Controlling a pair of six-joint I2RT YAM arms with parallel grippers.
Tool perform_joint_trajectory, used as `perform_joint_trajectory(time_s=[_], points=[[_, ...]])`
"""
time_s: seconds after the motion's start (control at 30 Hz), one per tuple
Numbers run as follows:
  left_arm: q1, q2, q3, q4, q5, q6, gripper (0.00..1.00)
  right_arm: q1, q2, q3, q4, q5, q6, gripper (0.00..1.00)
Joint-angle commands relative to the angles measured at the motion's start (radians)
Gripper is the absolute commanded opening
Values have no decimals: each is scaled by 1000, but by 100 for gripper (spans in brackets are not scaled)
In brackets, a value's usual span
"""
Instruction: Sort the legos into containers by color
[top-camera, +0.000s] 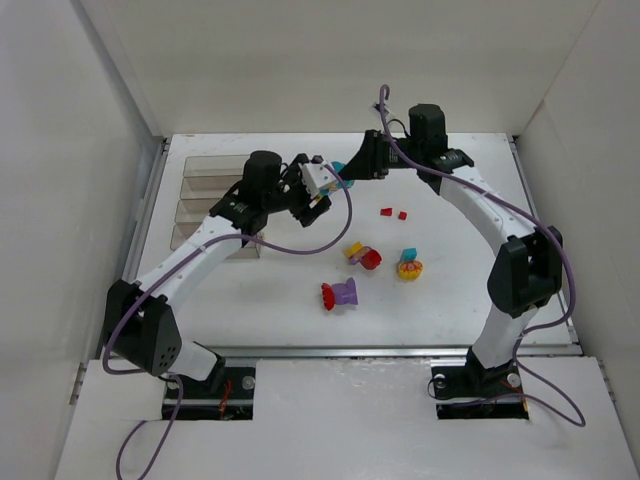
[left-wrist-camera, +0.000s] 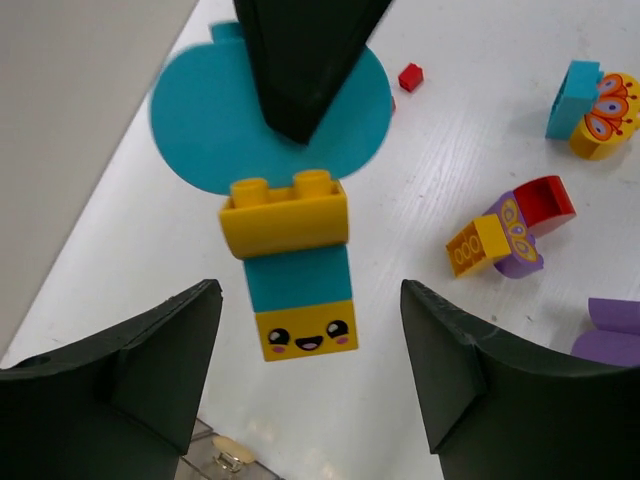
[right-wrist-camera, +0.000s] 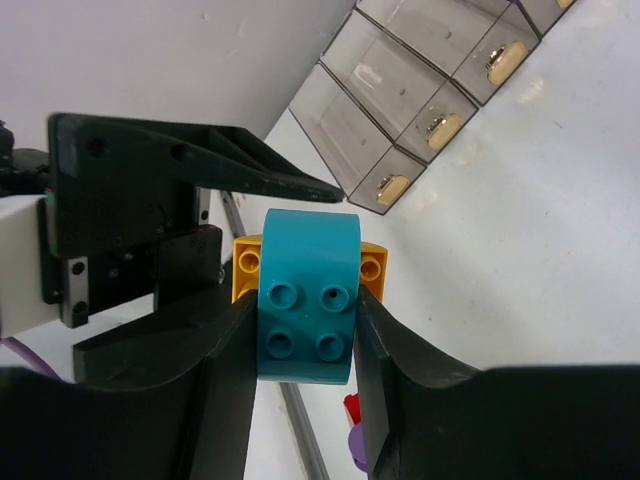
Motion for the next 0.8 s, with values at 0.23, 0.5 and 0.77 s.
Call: perform_joint_trajectory(time_s=[0.23, 0.5, 0.77], points=[[12, -43, -20, 43, 9, 0, 44, -8, -33, 34, 54, -22, 13, 0], [12, -34, 1, 52, 26, -34, 46, -8, -42, 25, 54, -22, 13, 0], [12, -24, 1, 82, 17, -64, 28, -8, -42, 25, 54, -22, 13, 0]])
